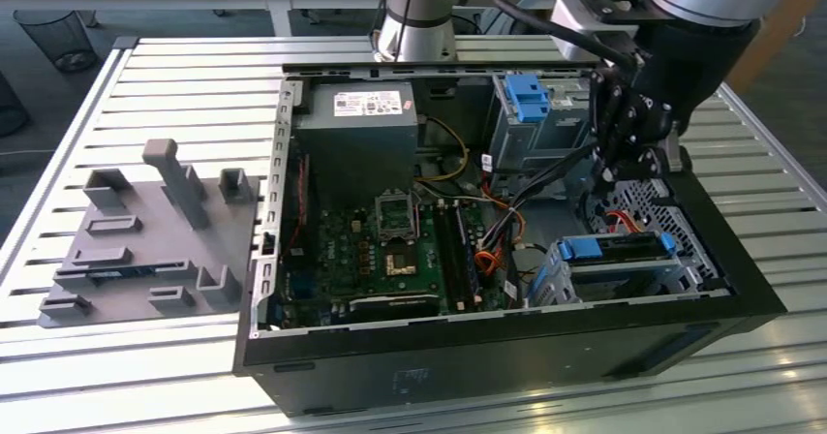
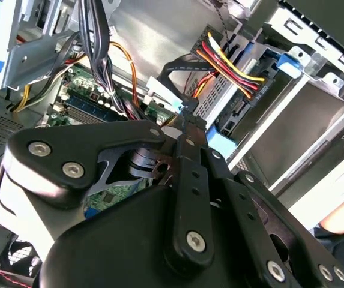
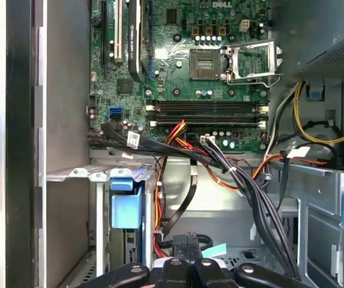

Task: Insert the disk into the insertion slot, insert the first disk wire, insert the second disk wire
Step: 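Insert the second disk wire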

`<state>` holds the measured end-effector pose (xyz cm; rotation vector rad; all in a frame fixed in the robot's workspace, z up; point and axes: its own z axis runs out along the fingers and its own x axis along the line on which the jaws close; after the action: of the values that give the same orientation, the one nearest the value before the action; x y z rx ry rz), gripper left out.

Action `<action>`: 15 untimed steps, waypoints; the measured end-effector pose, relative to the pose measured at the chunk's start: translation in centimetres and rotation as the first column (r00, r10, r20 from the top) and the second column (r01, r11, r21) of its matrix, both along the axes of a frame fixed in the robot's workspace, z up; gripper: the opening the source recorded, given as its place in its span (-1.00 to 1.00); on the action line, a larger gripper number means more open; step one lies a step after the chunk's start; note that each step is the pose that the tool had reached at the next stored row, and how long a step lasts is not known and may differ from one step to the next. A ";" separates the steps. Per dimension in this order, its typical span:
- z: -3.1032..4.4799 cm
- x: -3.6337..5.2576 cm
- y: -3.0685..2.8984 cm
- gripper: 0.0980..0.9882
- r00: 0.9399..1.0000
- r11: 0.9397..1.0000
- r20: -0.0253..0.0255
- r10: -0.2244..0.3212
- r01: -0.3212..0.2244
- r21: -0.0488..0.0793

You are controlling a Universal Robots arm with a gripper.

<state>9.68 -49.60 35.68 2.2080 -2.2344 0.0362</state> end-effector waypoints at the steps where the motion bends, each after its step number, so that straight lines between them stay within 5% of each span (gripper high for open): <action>1: 0.00 0.00 0.11 -0.98 1.000 1.000 0.000 0.000 0.000 -0.001; 15: -0.32 0.09 0.76 -0.67 1.000 1.000 -0.002 0.000 0.000 -0.013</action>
<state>9.76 -48.84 35.36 2.2007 -2.2268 0.0489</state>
